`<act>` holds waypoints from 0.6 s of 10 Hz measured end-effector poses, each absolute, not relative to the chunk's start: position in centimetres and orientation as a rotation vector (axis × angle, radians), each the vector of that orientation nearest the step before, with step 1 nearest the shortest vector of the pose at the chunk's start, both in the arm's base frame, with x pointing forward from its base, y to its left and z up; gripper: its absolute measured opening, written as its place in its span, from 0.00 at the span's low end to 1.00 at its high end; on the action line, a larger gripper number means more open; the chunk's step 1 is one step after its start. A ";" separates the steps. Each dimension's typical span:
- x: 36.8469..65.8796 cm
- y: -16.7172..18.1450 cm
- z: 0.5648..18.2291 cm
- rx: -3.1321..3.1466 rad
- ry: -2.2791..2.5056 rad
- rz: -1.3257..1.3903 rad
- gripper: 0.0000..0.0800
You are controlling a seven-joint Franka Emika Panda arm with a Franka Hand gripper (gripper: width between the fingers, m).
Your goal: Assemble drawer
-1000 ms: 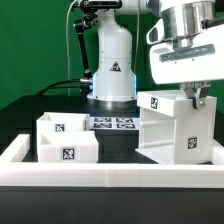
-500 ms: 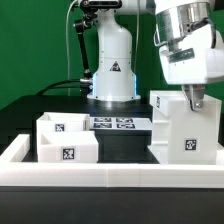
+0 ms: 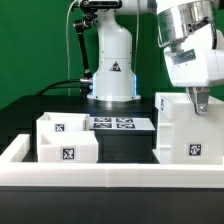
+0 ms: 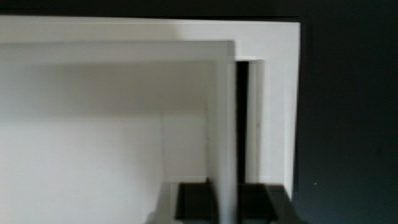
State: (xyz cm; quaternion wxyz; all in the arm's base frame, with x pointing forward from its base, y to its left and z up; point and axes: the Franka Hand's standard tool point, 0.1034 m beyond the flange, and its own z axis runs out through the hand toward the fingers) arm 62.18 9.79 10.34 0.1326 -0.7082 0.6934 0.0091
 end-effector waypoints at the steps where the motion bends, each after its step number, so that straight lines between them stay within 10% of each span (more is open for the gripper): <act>1: 62.7 9.8 10.3 -2.053 2.012 0.030 0.06; 6: 64.4 9.8 10.4 -2.056 1.999 0.036 0.06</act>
Offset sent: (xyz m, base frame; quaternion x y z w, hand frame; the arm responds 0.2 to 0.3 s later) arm 0.0236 0.0020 -0.0032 -0.0055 -0.0122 0.0346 0.9993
